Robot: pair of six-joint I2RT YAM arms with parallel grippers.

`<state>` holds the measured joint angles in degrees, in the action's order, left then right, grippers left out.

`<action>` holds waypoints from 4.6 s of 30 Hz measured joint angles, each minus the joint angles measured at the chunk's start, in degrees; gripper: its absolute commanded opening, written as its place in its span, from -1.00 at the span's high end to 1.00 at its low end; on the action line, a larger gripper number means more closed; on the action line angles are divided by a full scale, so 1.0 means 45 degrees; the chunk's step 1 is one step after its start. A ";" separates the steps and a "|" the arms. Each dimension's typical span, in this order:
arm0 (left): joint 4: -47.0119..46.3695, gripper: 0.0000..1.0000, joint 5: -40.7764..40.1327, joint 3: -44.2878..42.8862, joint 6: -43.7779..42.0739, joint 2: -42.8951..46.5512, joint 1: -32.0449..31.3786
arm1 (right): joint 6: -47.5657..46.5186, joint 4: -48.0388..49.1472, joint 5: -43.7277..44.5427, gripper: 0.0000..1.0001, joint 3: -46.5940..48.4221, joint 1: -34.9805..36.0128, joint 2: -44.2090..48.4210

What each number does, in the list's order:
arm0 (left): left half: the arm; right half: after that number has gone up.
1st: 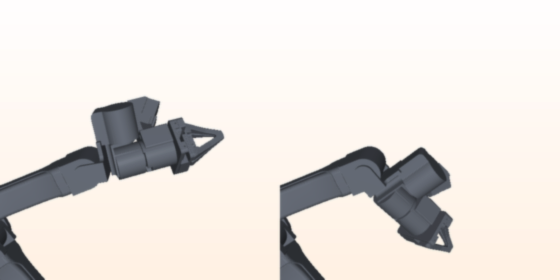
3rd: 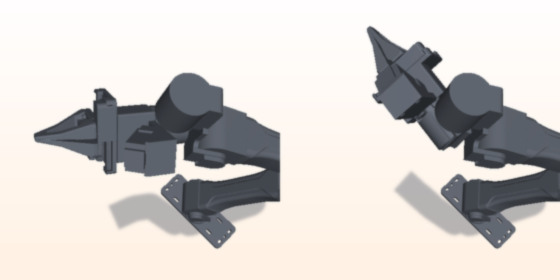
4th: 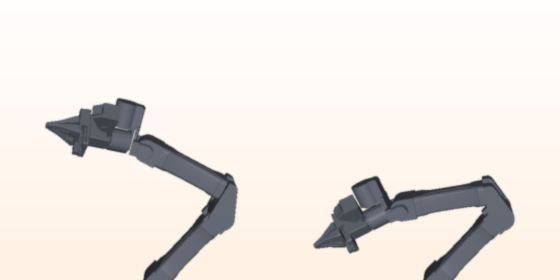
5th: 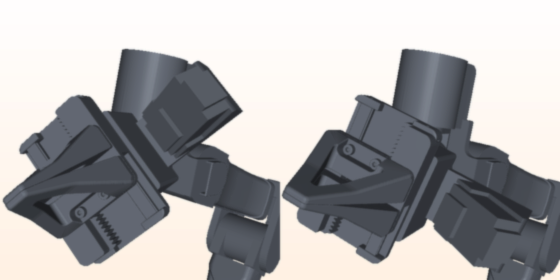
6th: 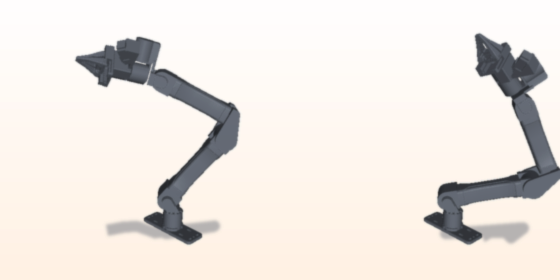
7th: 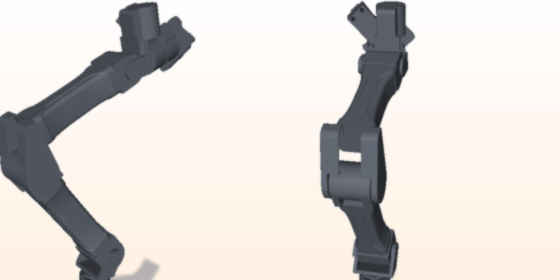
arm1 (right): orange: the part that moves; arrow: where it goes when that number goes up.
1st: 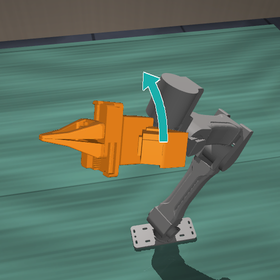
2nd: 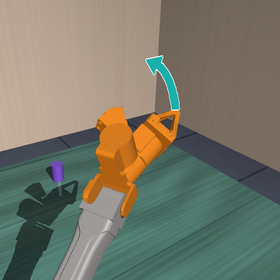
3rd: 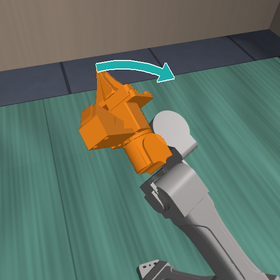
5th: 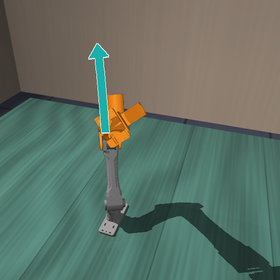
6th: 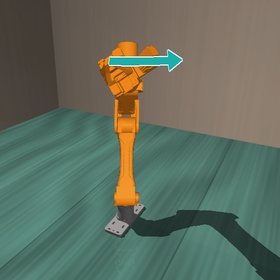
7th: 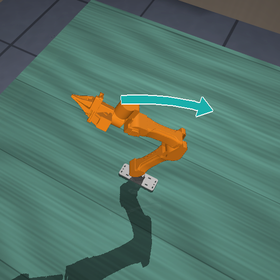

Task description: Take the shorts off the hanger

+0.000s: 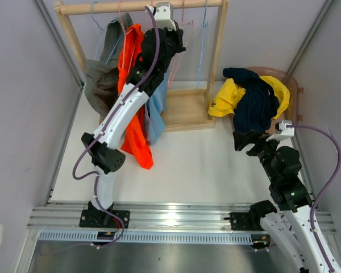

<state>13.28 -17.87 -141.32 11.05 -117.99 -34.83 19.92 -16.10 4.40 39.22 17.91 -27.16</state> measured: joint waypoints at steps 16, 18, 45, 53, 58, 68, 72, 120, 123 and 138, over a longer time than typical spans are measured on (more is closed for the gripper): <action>0.0330 -0.52 0.1025 0.4930 0.0189 0.4211 -0.0291 | 0.0087 0.0141 -0.0136 -0.99 -0.0418 0.0165 -0.0131; 0.0267 -0.59 0.1005 0.5396 0.0117 0.5474 -0.0316 | 0.0136 0.0228 -0.0180 -0.99 -0.0418 0.0204 -0.0146; 0.2608 -0.59 0.0452 0.3084 -0.0899 0.3478 0.1185 | 0.0233 0.0073 -0.0121 -0.99 -0.0646 0.0631 0.0491; 0.2472 -0.35 0.0471 0.4022 -0.0889 0.3555 0.1384 | 0.0238 0.0019 -0.0073 -0.99 -0.0646 0.0675 0.0505; 0.2511 0.06 0.0481 0.4405 -0.0845 0.3555 0.1389 | 0.0238 0.0019 -0.0049 -0.99 -0.0646 0.0699 0.0505; 0.2516 1.00 0.0350 0.4410 -0.0806 0.3555 0.1452 | 0.0238 0.0019 0.0073 -0.99 -0.0714 0.0758 0.0529; 0.2599 1.00 0.0389 0.4352 -0.0835 0.3555 0.1447 | 0.0243 0.0034 0.0073 -0.99 -0.0811 0.0758 0.0529; 0.8330 1.00 0.8082 0.9442 -0.0379 1.4916 0.1447 | -0.2113 0.6057 -0.3385 -0.99 0.3172 0.5945 -0.7771; 0.8412 1.00 0.8087 0.9364 -0.0340 1.5431 0.1447 | -0.2123 0.6183 -0.3215 -0.99 0.3172 0.6071 -0.7912; 0.8408 1.00 1.0214 1.0477 0.0563 1.5834 0.1452 | -0.2414 0.7329 -0.2603 0.86 0.3172 0.6309 -0.8364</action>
<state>51.11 28.10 -94.17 13.58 -46.74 -28.29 9.06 16.88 -7.31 53.49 46.30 -64.79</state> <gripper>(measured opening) 0.022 0.513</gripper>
